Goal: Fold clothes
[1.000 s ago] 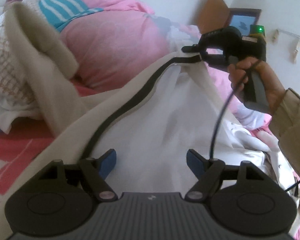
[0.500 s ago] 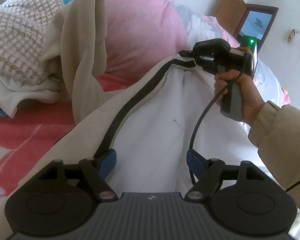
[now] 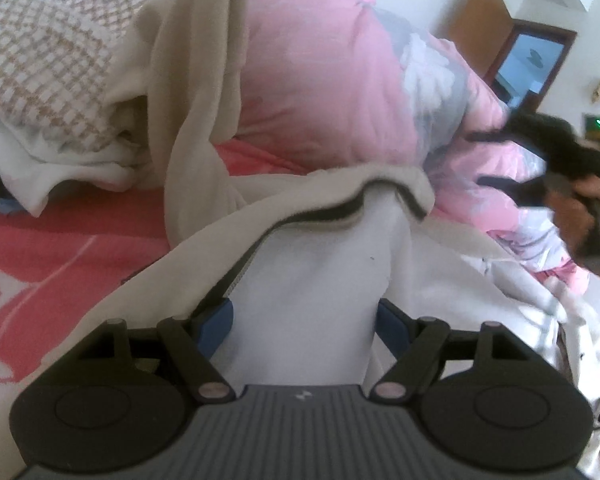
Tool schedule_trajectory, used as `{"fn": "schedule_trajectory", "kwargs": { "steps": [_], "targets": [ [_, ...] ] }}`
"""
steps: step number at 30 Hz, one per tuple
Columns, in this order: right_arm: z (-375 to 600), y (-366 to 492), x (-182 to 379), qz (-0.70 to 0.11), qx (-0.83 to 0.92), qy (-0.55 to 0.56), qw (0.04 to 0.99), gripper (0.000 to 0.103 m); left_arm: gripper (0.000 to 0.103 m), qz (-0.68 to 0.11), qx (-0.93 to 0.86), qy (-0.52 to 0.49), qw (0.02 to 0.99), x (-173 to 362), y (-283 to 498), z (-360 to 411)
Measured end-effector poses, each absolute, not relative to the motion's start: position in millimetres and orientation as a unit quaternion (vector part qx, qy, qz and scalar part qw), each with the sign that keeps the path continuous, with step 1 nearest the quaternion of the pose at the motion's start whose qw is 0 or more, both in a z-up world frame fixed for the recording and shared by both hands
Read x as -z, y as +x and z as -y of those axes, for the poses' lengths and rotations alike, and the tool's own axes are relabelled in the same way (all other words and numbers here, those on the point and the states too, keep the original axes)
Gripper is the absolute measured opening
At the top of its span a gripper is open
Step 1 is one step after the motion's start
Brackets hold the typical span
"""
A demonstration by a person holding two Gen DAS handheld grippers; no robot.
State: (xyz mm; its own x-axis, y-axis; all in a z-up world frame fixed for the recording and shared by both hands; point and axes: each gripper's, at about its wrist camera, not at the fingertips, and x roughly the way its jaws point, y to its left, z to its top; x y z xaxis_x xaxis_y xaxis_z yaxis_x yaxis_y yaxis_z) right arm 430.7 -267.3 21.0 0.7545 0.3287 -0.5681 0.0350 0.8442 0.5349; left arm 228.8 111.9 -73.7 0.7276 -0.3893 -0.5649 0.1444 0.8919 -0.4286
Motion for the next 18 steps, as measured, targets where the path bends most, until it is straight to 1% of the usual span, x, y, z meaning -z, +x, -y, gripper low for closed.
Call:
{"fn": "schedule_trajectory", "kwargs": {
  "steps": [3,6,10,15,17,18],
  "targets": [
    [278.8,404.9,-24.3,-0.358,-0.081,0.264,0.892,0.067,0.078,-0.342,0.146,-0.192,0.908,74.0,233.0,-112.9],
    [267.7,378.3,-7.9,-0.406,-0.092,0.221,0.882,0.067,0.078,-0.344,0.144,-0.202,0.906,73.4,235.1,-115.3],
    [222.5,358.5,26.8,-0.441,-0.076,0.081,0.891,0.065,0.078,-0.345,0.14,-0.208,0.905,73.0,240.7,-117.5],
    [202.3,350.8,57.0,-0.413,-0.014,-0.095,0.906,0.066,0.078,-0.348,0.137,-0.221,0.901,73.0,246.3,-122.0],
    [215.1,351.6,65.2,-0.437,-0.015,-0.083,0.896,0.067,0.078,-0.348,0.137,-0.221,0.901,73.4,246.7,-121.8],
    [224.1,353.3,69.1,-0.454,-0.021,-0.067,0.888,0.069,0.078,-0.348,0.137,-0.221,0.901,73.6,246.8,-121.4]
  ]
}}
